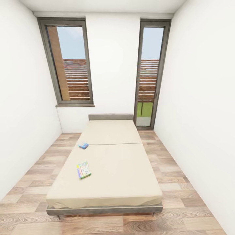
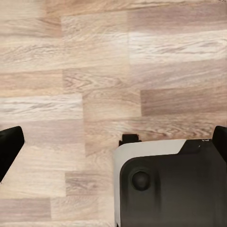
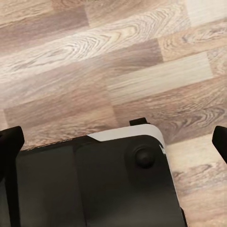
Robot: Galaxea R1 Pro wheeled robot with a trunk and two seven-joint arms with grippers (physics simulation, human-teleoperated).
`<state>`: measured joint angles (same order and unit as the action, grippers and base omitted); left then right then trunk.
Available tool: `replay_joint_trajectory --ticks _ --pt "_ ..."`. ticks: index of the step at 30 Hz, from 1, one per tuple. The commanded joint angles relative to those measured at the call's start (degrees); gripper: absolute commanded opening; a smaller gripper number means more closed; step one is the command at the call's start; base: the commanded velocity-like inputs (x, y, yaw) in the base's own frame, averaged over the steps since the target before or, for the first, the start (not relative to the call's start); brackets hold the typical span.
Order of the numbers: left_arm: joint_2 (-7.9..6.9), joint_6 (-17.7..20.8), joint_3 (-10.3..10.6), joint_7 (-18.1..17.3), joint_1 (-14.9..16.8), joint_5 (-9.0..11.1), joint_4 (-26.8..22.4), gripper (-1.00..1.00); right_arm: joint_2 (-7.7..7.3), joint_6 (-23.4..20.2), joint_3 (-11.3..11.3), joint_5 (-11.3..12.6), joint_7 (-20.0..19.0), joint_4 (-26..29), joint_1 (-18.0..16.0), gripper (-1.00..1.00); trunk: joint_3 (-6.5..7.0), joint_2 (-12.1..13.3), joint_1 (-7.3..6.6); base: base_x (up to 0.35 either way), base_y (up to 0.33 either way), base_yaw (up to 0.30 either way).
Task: Put all the toys in the child's room - the three board games (two on the bed and one on the table), the two jigsaw puzzles on the table, and the tennis ball on the table - inside the toy box on the table in the child's room.
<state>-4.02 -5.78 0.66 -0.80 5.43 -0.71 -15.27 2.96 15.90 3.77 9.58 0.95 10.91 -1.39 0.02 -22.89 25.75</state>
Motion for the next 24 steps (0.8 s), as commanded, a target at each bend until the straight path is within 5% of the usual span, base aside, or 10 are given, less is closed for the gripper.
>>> replay_joint_trajectory --ticks 1,11,24 --pt "-0.02 -0.2 0.1 -0.1 0.0 -0.1 0.1 1.0 0.07 0.2 0.4 0.1 -0.1 0.0 0.0 1.0 -0.02 0.0 0.03 0.134 0.106 0.0" --pt "-0.02 -0.3 0.1 0.0 0.0 -0.1 0.1 1.0 0.11 0.0 0.4 0.2 0.0 0.0 0.0 1.0 -0.02 0.0 0.03 0.176 0.102 0.0" --pt "-0.02 -0.3 0.1 0.0 0.0 -0.1 0.1 1.0 0.12 0.0 0.4 0.2 0.0 0.0 0.0 1.0 -0.02 0.0 0.03 0.024 0.014 0.0"
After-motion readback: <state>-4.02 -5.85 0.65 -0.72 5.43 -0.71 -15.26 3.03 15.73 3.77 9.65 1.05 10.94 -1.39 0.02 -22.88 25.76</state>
